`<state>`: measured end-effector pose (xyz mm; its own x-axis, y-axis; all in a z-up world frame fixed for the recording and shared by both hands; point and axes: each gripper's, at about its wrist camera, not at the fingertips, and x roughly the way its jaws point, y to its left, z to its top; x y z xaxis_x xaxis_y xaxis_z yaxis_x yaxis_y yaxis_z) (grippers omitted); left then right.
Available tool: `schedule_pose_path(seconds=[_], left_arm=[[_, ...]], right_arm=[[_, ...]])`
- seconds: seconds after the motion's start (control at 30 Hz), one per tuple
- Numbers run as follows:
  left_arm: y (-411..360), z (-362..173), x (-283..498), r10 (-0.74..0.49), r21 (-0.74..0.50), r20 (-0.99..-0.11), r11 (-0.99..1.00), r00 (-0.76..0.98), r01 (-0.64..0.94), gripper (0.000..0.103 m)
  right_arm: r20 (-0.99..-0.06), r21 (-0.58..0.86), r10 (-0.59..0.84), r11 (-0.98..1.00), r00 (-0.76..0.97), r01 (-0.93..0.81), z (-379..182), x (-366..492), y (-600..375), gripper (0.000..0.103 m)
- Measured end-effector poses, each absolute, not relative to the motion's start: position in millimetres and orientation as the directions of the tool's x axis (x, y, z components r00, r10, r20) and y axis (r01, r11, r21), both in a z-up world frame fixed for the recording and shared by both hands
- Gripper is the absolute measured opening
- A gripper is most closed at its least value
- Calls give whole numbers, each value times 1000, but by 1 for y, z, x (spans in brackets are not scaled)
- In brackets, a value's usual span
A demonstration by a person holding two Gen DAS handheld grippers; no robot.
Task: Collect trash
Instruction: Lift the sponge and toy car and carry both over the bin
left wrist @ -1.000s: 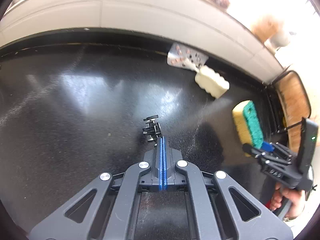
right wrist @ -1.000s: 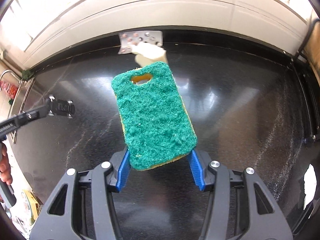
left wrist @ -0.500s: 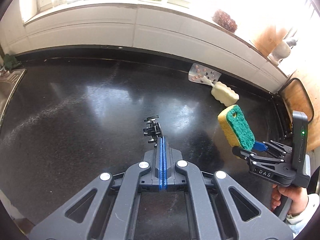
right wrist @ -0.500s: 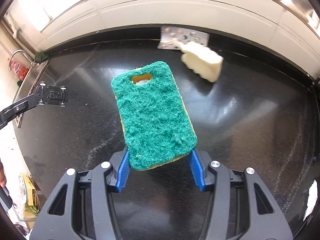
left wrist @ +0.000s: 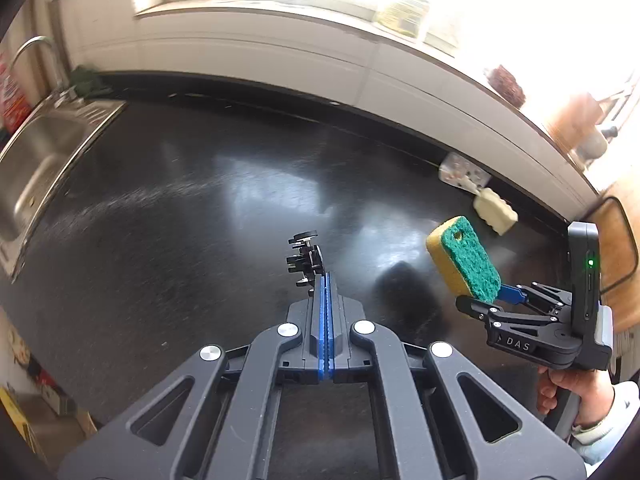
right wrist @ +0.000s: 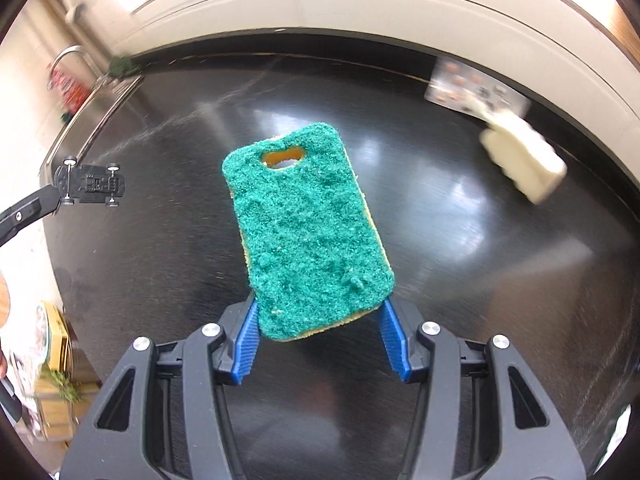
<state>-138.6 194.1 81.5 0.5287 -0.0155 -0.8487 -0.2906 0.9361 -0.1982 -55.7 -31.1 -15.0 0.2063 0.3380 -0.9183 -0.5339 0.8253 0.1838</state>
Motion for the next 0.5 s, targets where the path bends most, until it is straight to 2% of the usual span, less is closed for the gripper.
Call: schedule_pose_path(seconds=[0.23,0.5], left_arm=[[260,81,-222,95,-208,-852,841,515,-499,0],[322,80,-359,245,-193,-859,659,449,-727,0]], right_arm=[[-913,176,380,697,150,-695,-4,-86,56,52],[-905,176,424,461,42,-870,4,-162,175,52]])
